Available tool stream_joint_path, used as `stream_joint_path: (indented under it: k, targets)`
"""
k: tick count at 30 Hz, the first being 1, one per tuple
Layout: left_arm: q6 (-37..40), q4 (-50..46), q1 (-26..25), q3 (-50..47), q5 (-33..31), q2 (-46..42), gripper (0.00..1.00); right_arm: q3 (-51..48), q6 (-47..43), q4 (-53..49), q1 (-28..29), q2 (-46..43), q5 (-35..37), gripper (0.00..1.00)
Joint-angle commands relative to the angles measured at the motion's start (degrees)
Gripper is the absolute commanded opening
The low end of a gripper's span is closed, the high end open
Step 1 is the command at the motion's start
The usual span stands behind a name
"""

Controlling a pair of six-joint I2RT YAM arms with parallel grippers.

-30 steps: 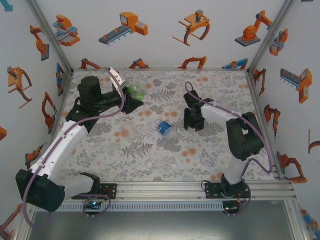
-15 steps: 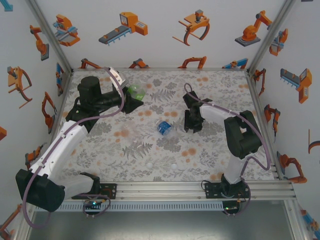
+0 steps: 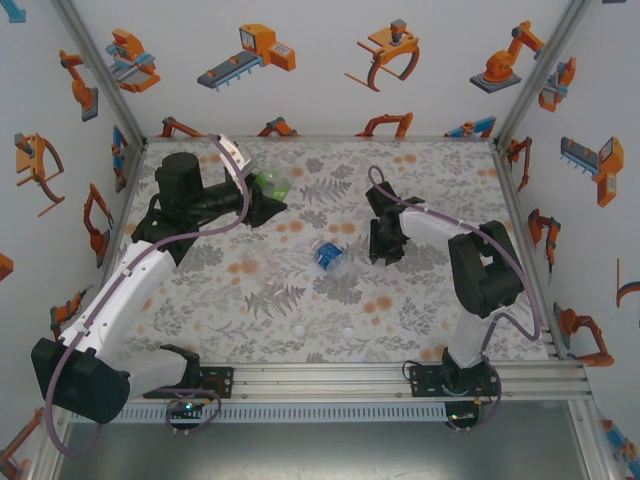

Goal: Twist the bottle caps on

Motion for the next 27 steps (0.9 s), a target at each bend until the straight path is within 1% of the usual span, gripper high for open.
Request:
stream_joint_path:
  k: [1, 4, 7, 13, 16, 18, 20, 22, 27]
  targets:
    - [1.99, 0.28, -0.59, -0.01, 0.57, 0.63, 0.00, 0.30, 0.21, -0.42, 0.15, -2.32, -0.21, 0.31]
    - [3.97, -1.32, -1.44, 0.59, 0.54, 1.85, 0.00, -0.20, -1.63, -0.47, 0.13, -5.98, -0.87, 0.29]
    - [7.72, -6.51, -2.57, 2.64, 0.35, 3.25, 0.00, -0.86, -4.98, 0.30, -0.01, -10.73, -2.32, 0.28]
    - [13.83, -14.80, -3.62, 5.21, 0.53, 4.87, 0.03, -0.69, -14.29, 2.65, -0.01, -21.47, -10.24, 0.26]
    - [17.73, -20.03, -4.52, 7.04, 0.53, 5.91, 0.03, 0.06, -19.13, 4.63, 0.00, -27.19, -16.46, 0.26]
    - [20.54, -23.56, -5.16, 8.38, 0.57, 6.94, 0.00, 1.74, -23.04, 4.80, 0.04, -29.99, -21.70, 0.26]
    - [23.38, -26.26, -5.78, 9.04, 0.85, 7.40, 0.00, 3.34, -25.75, 5.36, 0.01, -31.90, -26.29, 0.26]
    - [26.41, -27.82, -6.51, 8.86, 2.07, 7.23, 0.00, 3.57, -28.02, 7.75, 0.06, -34.07, -31.01, 0.26]
    - [31.21, -29.14, -7.70, 7.37, 5.81, 5.84, 0.00, 3.66, -31.86, 13.03, 0.25, -38.23, -42.69, 0.24]
